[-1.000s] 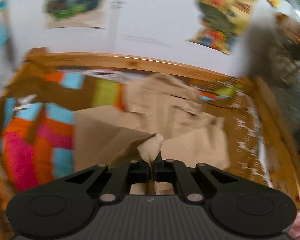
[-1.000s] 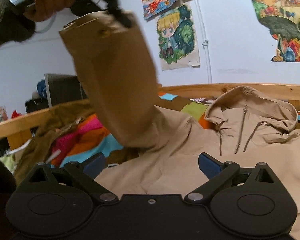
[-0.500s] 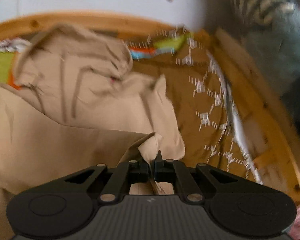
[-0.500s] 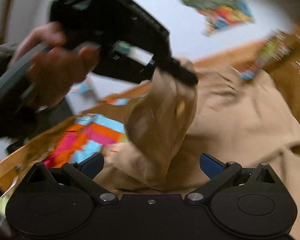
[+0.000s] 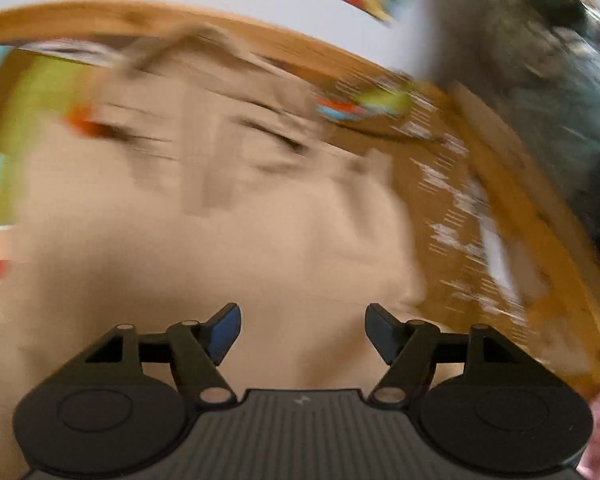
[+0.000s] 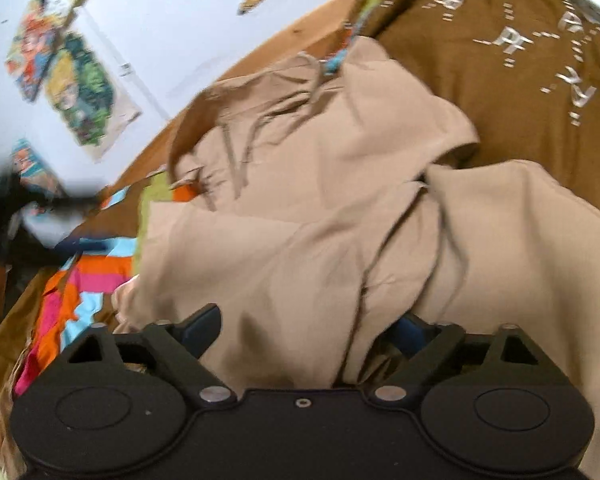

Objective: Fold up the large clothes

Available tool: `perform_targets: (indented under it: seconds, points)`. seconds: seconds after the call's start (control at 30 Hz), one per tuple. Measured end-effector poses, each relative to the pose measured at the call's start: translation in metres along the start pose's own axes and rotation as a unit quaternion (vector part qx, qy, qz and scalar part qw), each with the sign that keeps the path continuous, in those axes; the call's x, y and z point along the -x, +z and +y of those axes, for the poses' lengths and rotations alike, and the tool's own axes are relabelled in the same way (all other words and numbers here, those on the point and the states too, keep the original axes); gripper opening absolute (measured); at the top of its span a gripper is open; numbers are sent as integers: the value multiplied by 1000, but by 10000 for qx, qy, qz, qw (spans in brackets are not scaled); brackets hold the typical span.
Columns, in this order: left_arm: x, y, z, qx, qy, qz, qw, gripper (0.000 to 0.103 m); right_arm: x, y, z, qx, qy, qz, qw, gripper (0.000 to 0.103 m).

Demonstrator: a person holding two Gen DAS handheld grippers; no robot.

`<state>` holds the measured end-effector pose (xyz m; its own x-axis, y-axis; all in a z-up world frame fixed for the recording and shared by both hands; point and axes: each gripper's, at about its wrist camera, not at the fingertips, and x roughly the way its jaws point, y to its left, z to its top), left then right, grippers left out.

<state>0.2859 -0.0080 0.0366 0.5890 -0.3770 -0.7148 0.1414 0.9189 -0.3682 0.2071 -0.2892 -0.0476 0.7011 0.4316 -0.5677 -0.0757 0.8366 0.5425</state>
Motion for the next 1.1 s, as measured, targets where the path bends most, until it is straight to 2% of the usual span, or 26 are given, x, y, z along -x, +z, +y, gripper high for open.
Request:
perform_targets:
  seconds: [0.07,0.1,0.13,0.17,0.23,0.3,0.33,0.4,0.47,0.53,0.57,0.6,0.63,0.67,0.7,0.8,0.87,0.93,1.0,1.03,1.07,1.1]
  points:
    - [14,-12,42,257,670,-295,9970,73,-2,1,-3,-113,-319,-64,9994,58]
    - [17,-17,59,375,988,-370,9937,72,-1,0,-4,-127,-479,-66,9987,50]
    - [18,-22,77,486,1318,-427,9892,70,0,0,-3,-126,-631,-80,9979,36]
    - [19,-27,96,670,1592,-454,9839,69,4,-1,-2,-136,-692,-94,9975,28]
    - [19,-32,122,1007,1748,-481,9783,69,15,-4,4,-47,-711,-212,9972,21]
    - [13,-33,140,1255,1846,-498,9735,69,22,-11,12,309,-920,-240,9950,21]
    - [8,-34,145,1293,1873,-488,9725,69,20,-17,14,489,-1072,-136,9929,27]
    - [-12,-32,151,1313,2026,-408,9696,68,21,-25,8,489,-1140,-16,9923,30]
    - [-27,-31,156,1398,2115,-334,9668,68,32,-24,12,646,-1207,-153,9905,49]
    - [-34,-34,155,1425,2088,-350,9669,68,48,-21,16,824,-1144,-485,9888,56]
    - [-37,-33,154,1341,2082,-351,9682,68,54,-18,15,833,-1033,-615,9892,56]
    - [-40,-33,152,1224,2118,-345,9690,68,57,-13,14,839,-901,-678,9901,55]
    - [-42,-34,149,1100,2200,-332,9687,68,57,-8,12,861,-844,-648,9906,47]
    - [-46,-34,149,993,2313,-294,9673,68,53,-4,10,859,-829,-596,9911,33]
    - [-49,-34,151,957,2368,-271,9664,68,49,1,6,780,-790,-503,9925,29]
    - [-56,-34,156,930,2414,-261,9656,71,28,18,-15,130,-630,-42,9979,28]
    - [-59,-35,156,849,2446,-260,9655,71,17,25,-28,-391,-601,130,9973,30]
    - [-58,-38,155,738,2491,-275,9653,71,9,28,-40,-862,-599,184,9943,31]
    - [-59,-39,154,677,2506,-287,9653,72,3,30,-47,-1067,-568,139,9926,29]
    - [-59,-40,154,665,2510,-289,9653,72,4,31,-48,-1071,-566,80,9926,17]
    - [-59,-39,154,660,2510,-286,9653,72,6,32,-47,-996,-523,-15,9936,0]
    - [-59,-39,155,657,2511,-283,9653,72,11,35,-44,-865,-550,-118,9947,0]
